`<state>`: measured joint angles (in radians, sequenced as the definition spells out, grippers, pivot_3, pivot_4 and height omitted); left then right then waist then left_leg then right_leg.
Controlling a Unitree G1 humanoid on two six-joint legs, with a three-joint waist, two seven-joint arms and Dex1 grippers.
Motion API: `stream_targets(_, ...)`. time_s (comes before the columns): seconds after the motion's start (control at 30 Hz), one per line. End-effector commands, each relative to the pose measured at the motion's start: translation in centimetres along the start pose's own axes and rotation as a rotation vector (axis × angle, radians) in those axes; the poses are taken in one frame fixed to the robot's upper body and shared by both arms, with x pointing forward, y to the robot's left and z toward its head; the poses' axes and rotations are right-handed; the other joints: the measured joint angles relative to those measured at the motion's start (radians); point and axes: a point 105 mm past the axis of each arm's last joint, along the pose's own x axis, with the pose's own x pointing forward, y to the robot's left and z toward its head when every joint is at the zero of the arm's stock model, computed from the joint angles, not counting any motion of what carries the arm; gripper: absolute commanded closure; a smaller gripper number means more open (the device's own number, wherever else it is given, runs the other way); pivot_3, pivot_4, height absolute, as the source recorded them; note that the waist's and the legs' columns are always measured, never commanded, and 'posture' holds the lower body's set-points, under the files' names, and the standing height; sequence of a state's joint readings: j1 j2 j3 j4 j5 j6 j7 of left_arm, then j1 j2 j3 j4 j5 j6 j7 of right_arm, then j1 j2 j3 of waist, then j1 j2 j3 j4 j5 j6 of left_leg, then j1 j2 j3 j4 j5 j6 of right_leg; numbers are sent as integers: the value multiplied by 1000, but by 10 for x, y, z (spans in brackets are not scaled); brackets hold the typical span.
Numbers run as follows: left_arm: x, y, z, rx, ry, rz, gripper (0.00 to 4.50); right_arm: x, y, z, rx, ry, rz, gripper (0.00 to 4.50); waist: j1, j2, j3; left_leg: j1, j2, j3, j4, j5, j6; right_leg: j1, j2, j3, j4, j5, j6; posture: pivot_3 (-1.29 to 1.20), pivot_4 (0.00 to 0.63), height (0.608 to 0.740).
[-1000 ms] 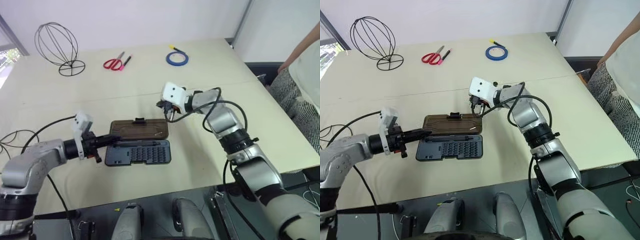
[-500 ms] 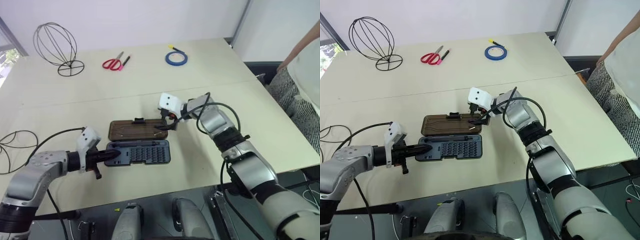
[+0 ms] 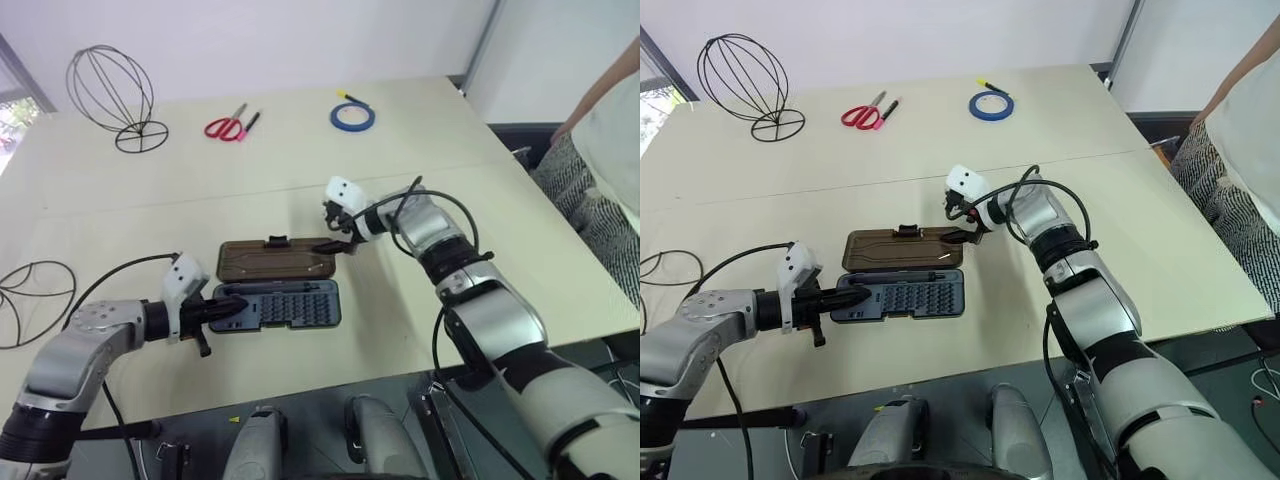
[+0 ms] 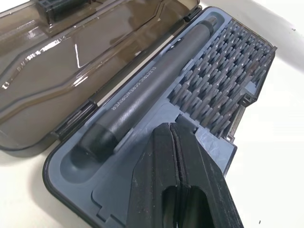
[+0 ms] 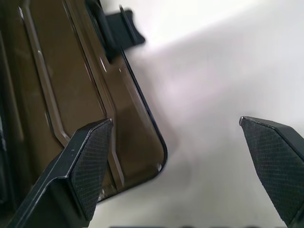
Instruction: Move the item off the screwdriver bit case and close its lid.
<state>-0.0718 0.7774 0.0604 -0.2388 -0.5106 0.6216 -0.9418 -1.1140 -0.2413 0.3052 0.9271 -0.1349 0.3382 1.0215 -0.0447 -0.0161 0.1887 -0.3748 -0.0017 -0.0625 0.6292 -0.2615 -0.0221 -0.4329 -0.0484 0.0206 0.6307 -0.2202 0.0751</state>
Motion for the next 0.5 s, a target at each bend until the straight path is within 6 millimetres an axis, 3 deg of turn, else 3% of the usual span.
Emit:
stream_targets(0.03, 1, 0, 2, 16, -2, 9, 4500, -6, -5, 13, -31, -31, -12, 43, 0, 0, 0, 0, 0, 0, 0, 0, 0, 0, 0, 0, 0, 0, 0, 0, 150, 740)
stream_targets(0.3, 3, 4, 5, 28, -9, 27, 4500, -2, -3, 9, 12, -16, 6, 43, 0, 0, 0, 0, 0, 0, 0, 0, 0, 0, 0, 0, 0, 0, 0, 0, 150, 740)
stream_targets(0.4, 2, 5, 5, 29, -11, 36, 4500, -1, -2, 7, 5, -7, 13, 863, 0, 0, 0, 0, 0, 0, 0, 0, 0, 0, 0, 0, 0, 0, 0, 0, 150, 740)
stream_targets(0.5, 2, 7, 5, 30, -10, 43, 4500, 0, 1, 7, -9, -3, 25, 2243, 0, 0, 0, 0, 0, 0, 0, 0, 0, 0, 0, 0, 0, 0, 0, 0, 150, 740)
